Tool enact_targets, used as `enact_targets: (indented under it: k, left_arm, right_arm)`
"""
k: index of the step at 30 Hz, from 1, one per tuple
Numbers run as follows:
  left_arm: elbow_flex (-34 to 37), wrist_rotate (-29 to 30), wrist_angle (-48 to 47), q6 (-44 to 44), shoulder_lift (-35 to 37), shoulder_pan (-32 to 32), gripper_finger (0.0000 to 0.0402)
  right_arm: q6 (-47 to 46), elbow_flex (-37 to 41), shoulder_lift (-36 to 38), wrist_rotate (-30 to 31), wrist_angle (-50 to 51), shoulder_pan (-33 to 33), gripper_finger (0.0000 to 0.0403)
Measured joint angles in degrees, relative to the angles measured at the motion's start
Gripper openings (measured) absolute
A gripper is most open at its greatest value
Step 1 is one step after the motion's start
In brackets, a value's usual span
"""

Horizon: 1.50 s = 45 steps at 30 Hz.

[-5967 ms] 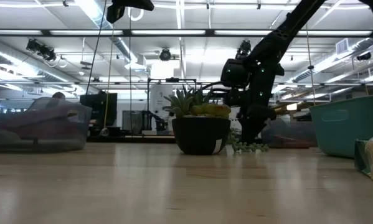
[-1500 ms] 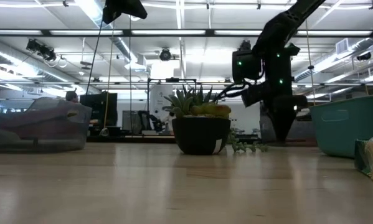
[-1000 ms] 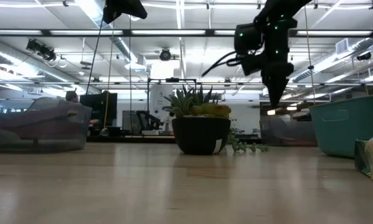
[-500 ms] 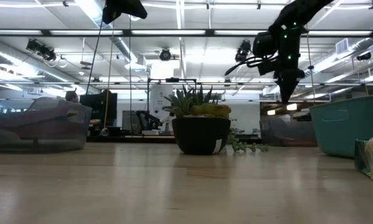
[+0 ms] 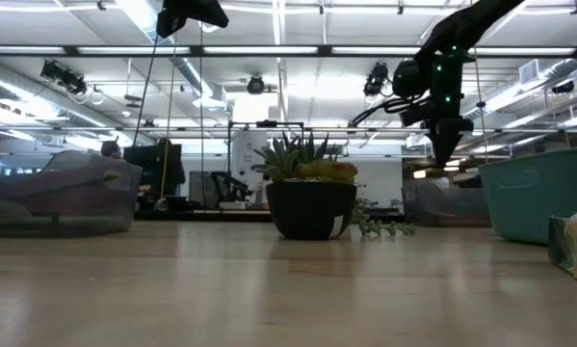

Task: Sort crayons/erasers/pens/pencils in bins
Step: Put the red pencil into the right black bin, then put the red scissor into the bottom black bin

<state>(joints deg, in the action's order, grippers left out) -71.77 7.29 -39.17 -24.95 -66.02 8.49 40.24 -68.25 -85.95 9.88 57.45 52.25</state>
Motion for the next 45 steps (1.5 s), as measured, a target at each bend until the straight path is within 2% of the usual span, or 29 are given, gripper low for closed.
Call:
enact_targets:
  k: [11,20,23,27,30,32,35,38,40,45]
  left_arm:
    - [0.0,0.0,0.05,-0.35,0.0,0.0,0.0031]
    - [0.0,0.0,0.05,-0.35,0.0,0.0,0.0025]
    - [0.0,0.0,0.08,-0.37,0.0,0.0,0.0031]
    - [0.0,0.0,0.76,-0.13,0.0,0.01,0.0037]
    - [0.0,0.0,2.06,0.35,0.0,0.37,0.004]
    - [0.0,0.0,2.8,0.44,0.0,0.95,0.0041]
    - [0.0,0.02,3.19,0.98,0.0,2.03,0.0039]
    - [0.0,0.02,3.29,1.82,0.0,2.74,0.0041]
    - [0.0,0.02,3.27,1.82,0.0,2.97,0.0043]
    - [0.0,0.02,3.29,1.61,0.0,2.91,0.0041]
  right_arm:
    - [-8.24,0.0,0.02,2.06,-1.06,3.18,0.0064]
    - [-11.06,0.0,0.0,-0.32,-2.36,2.64,0.0068]
    - [-17.57,-0.02,0.02,-3.11,-1.36,2.33,0.0068]
    - [-26.26,-0.02,0.02,-11.46,3.9,1.05,0.0068]
    - [-28.75,-0.02,0.02,-15.25,9.43,-1.37,0.0068]
    - [-27.14,0.03,0.03,-17.08,13.7,-3.1,0.007]
    - [-22.59,1.27,0.13,-17.73,17.74,-6.1,0.0079]
    - [-22.54,2.97,0.13,-18.43,17.98,-8.52,0.0097]
    - [-25.28,4.41,0.13,-19.19,17.65,-9.64,0.0113]
    - [-40.01,8.96,0.55,-19.46,17.45,-10.34,0.0159]
